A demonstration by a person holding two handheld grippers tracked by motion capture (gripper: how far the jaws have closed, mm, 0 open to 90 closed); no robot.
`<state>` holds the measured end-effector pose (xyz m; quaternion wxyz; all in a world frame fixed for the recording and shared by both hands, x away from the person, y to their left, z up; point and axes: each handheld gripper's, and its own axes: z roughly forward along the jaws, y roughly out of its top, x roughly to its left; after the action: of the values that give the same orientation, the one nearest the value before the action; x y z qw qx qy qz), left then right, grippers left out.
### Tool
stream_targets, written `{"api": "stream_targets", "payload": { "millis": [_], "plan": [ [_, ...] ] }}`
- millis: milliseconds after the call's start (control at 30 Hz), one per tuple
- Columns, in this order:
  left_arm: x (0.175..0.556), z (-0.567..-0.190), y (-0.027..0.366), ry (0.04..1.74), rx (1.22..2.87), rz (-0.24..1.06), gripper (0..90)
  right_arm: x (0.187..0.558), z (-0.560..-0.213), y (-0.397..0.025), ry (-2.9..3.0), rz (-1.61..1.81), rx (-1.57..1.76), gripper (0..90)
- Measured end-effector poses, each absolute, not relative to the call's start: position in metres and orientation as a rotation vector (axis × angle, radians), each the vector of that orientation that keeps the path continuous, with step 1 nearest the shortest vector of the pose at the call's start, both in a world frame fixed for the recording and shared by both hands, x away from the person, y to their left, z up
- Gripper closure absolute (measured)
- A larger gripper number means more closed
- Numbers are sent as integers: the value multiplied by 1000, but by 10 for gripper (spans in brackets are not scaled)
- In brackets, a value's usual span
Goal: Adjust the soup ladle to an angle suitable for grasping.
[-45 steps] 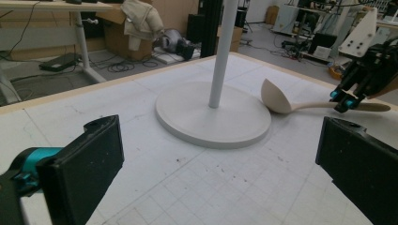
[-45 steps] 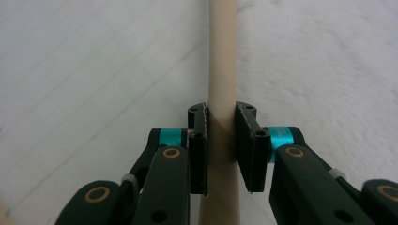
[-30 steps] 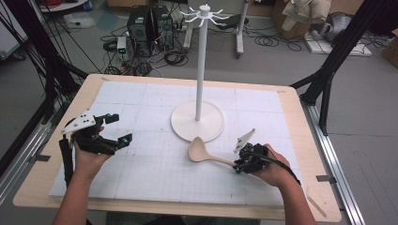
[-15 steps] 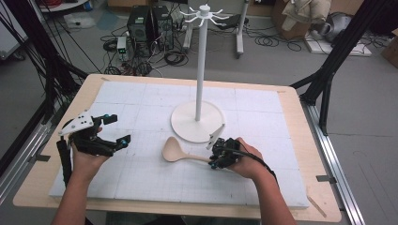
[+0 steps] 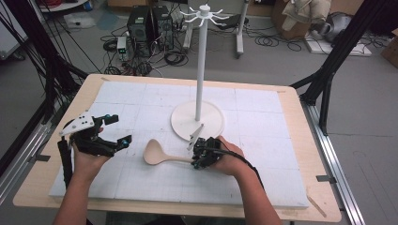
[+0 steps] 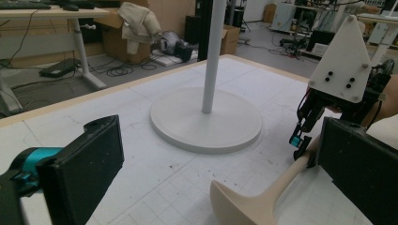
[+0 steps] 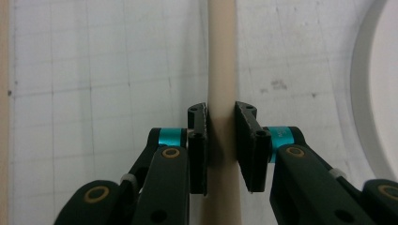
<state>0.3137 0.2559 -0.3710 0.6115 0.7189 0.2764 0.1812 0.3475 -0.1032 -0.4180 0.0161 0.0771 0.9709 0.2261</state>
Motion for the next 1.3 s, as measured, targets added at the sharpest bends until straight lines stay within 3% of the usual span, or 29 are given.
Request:
{"api": "stream_targets", "payload": {
  "millis": [300,500,633,867,967,1300],
  "plan": [
    [313,-371,257,637,1660,421,17,350,-420,-86,3038,673,225,756],
    [313,-371,258,638,1658,423,17,353,-416,-95,3014,731,303,518],
    [315,-371,258,633,1660,420,17,356,-411,-114,2973,791,436,349],
    [316,-370,256,627,1662,415,17,353,-402,-157,2832,925,620,265],
    [317,-366,254,611,1664,416,17,344,-395,-186,2692,962,690,181],
    [316,-363,248,599,1655,392,17,330,-383,-256,2483,1207,871,123]
  ]
}}
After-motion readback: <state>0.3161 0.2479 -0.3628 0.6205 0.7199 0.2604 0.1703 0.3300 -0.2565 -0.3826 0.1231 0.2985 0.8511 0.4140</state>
